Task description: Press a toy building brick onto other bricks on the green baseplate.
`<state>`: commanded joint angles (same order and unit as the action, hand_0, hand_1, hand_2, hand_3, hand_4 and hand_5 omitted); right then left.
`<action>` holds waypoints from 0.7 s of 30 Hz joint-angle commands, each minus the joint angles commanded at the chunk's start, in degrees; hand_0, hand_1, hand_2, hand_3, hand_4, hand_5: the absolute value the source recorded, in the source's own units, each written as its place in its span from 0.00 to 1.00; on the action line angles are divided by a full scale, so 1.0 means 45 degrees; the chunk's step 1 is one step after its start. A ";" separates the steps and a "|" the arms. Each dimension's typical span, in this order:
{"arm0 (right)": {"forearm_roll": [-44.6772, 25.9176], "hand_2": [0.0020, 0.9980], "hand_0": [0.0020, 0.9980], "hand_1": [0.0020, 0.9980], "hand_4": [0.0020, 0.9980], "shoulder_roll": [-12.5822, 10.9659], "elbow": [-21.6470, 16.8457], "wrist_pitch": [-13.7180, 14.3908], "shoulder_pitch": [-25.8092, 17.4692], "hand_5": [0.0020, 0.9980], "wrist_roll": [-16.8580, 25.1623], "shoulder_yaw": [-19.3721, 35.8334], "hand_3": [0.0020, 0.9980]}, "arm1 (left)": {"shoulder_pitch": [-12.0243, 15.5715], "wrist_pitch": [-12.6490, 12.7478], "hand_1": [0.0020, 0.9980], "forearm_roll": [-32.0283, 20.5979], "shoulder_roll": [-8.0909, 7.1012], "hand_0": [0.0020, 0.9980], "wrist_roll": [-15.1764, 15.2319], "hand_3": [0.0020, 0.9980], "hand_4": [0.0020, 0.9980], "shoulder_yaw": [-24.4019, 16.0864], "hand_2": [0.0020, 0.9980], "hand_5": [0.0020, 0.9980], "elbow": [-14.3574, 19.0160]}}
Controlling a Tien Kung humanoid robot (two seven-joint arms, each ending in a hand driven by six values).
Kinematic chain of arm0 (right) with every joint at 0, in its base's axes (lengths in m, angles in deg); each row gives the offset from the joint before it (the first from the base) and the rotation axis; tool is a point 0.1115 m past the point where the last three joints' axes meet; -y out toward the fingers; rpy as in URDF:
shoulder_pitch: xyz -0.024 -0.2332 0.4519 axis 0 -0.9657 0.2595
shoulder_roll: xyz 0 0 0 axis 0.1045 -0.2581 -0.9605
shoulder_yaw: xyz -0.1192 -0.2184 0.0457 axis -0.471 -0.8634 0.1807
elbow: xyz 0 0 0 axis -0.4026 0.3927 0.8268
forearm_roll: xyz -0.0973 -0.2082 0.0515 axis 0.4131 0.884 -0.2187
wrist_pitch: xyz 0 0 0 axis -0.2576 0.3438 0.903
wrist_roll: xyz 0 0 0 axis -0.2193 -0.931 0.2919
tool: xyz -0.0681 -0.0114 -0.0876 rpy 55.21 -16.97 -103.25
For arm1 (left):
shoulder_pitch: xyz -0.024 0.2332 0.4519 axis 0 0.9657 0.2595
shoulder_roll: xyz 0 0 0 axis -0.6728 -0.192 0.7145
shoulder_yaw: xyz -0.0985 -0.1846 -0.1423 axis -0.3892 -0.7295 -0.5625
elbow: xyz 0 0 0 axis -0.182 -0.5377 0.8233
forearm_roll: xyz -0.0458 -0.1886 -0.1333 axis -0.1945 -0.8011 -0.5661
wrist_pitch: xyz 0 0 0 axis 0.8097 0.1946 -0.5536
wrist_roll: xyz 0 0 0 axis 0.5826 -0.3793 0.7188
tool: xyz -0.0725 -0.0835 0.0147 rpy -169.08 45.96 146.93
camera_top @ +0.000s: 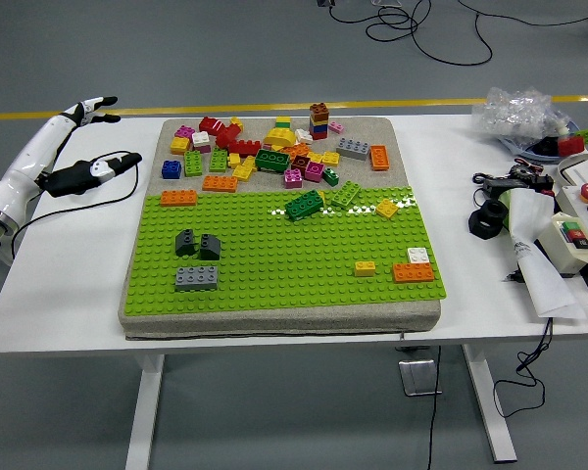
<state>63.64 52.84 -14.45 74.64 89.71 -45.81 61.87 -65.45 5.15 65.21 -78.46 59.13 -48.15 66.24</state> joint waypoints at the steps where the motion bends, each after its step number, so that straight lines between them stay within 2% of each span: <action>1: -0.0001 0.77 0.79 0.73 1.00 -0.0003 0.0000 -0.0003 0.0000 0.70 0.0001 0.0005 0.78 | 0.0047 -0.0040 0.76 0.0245 -0.0012 0.89 0.0044 0.73 0.98 0.0067 0.62 0.25 0.0066; 7: -0.0033 0.77 0.79 0.73 1.00 -0.0035 0.0000 -0.0024 0.0029 0.70 0.0007 0.0019 0.78 | 0.0354 -0.0263 0.76 0.2322 -0.0044 0.89 0.0279 0.73 0.98 0.0585 0.62 0.25 0.0417; 8: -0.0036 0.77 0.79 0.73 1.00 -0.0043 0.0000 -0.0029 0.0038 0.70 0.0004 0.0014 0.78 | 0.0389 -0.0301 0.76 0.2560 -0.0031 0.89 0.0298 0.68 0.96 0.0636 0.60 0.22 0.0451; 10: -0.0050 0.77 0.79 0.73 1.00 -0.0060 0.0000 -0.0039 0.0048 0.70 -0.0005 0.0005 0.78 | 0.0457 -0.0393 0.76 0.3043 -0.0005 0.89 0.0322 0.68 0.96 0.0730 0.60 0.22 0.0520; 13: -0.0055 0.77 0.79 0.73 1.00 -0.0075 0.0000 -0.0045 0.0047 0.70 -0.0017 0.0022 0.78 | 0.0558 -0.0505 0.76 0.3416 0.0012 0.89 0.0335 0.68 0.96 0.0876 0.60 0.22 0.0589; 14: -0.0062 0.77 0.79 0.73 1.00 -0.0080 0.0000 -0.0051 0.0048 0.70 -0.0019 0.0022 0.78 | 0.0629 -0.0576 0.75 0.3574 0.0019 0.87 0.0336 0.64 0.95 0.0974 0.57 0.19 0.0631; 19: -0.0062 0.77 0.79 0.73 1.00 -0.0082 0.0000 -0.0063 0.0062 0.70 -0.0013 0.0025 0.78 | 0.0830 -0.0680 0.75 0.4026 0.0104 0.87 0.0329 0.64 0.95 0.1203 0.57 0.19 0.0670; 21: -0.0061 0.77 0.79 0.73 1.00 -0.0084 0.0000 -0.0064 0.0072 0.70 -0.0008 0.0027 0.78 | 0.0911 -0.0718 0.73 0.4223 0.0140 0.86 0.0341 0.60 0.94 0.1317 0.56 0.18 0.0672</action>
<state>63.37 52.47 -14.45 74.35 90.04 -45.85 62.00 -61.35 1.92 84.21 -77.83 60.66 -42.23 69.26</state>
